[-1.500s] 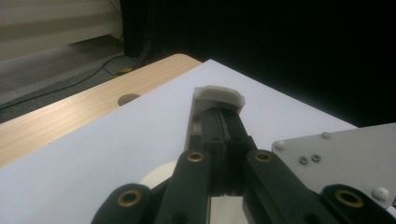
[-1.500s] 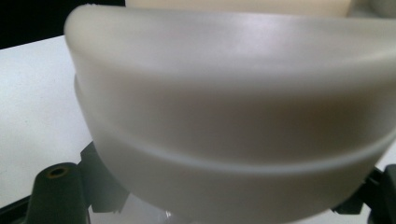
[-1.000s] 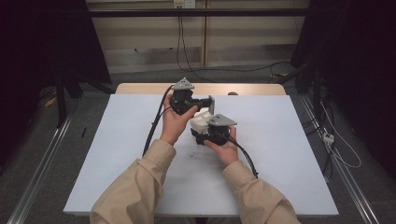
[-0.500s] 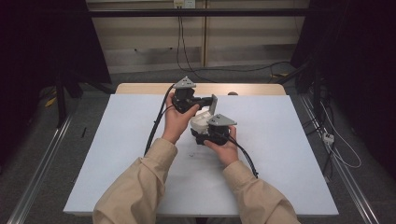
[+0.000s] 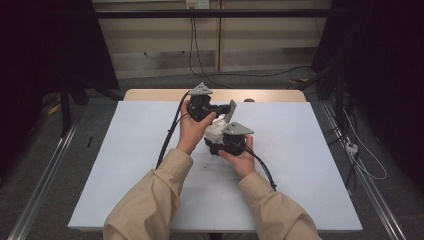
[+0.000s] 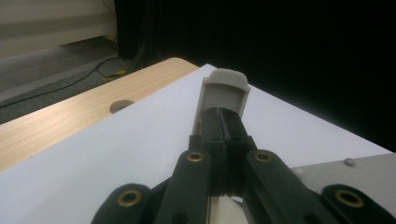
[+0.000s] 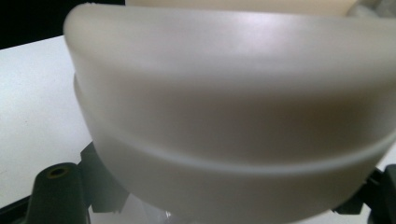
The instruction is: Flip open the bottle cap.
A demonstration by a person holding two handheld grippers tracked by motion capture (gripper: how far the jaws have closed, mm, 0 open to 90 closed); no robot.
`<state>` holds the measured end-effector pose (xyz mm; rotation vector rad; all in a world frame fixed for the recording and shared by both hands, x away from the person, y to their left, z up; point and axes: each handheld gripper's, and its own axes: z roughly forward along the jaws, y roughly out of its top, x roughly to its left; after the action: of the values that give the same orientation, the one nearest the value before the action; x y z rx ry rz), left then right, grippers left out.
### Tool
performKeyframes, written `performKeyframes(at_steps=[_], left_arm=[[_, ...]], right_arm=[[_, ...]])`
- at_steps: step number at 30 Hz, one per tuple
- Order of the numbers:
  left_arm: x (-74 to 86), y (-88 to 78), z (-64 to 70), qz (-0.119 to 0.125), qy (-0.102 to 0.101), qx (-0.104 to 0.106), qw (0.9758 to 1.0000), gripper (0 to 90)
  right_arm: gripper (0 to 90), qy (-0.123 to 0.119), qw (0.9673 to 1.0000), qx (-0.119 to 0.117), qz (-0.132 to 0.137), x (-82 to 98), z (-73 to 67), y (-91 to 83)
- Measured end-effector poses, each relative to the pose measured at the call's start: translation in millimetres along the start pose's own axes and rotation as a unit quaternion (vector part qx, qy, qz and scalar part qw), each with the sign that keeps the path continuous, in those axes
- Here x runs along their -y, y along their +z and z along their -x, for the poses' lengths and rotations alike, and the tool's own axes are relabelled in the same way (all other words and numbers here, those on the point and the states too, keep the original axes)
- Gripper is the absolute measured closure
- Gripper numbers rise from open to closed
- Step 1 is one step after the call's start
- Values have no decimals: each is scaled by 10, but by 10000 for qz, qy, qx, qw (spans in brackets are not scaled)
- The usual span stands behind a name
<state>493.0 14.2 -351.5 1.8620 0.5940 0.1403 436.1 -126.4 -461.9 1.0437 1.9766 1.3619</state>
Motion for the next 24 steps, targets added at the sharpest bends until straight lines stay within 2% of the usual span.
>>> performKeyframes(at_steps=[24], left_arm=[[0,107,-21,-96,36,15,9999,900]], right_arm=[[184,11,10000,-10,0,1,4,0]])
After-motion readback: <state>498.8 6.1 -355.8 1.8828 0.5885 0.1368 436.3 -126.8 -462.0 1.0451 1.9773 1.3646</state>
